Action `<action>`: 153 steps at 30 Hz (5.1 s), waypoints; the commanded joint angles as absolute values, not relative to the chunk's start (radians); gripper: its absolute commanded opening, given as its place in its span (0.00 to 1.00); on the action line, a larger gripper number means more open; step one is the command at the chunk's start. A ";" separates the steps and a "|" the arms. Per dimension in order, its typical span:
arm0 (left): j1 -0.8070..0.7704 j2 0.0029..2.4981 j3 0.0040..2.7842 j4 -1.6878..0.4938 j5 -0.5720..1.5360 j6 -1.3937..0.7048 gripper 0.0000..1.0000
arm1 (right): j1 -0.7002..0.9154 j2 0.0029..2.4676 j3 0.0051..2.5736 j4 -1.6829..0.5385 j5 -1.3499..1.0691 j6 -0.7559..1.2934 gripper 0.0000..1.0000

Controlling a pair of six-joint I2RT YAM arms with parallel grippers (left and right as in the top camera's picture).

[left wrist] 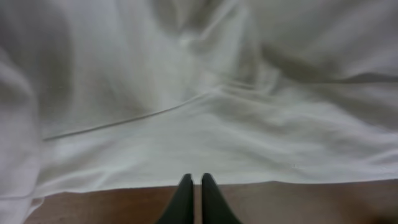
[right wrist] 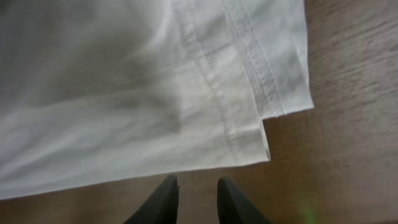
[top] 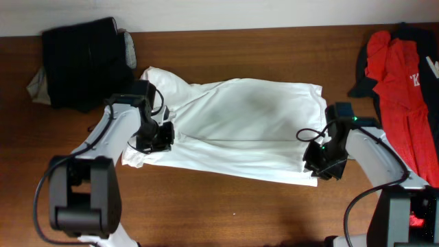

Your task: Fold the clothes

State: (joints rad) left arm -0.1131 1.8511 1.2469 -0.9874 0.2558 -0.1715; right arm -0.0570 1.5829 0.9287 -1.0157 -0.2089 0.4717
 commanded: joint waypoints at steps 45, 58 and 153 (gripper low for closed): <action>0.094 1.384 1.028 -1.137 0.059 -0.474 0.06 | -0.307 1.463 0.991 -1.108 -0.135 0.557 0.04; 0.092 1.499 1.028 -1.041 0.078 -0.346 0.99 | 0.013 1.463 0.994 -1.082 -0.251 0.532 0.04; -0.082 2.075 1.443 -0.377 0.089 -0.002 0.95 | -0.379 1.282 0.713 -1.036 -0.271 0.371 0.82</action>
State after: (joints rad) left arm -0.0875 2.0354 1.4273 -0.3870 0.1020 -0.0402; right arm -0.3828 1.2942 0.6994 -1.0397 -0.2607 0.3809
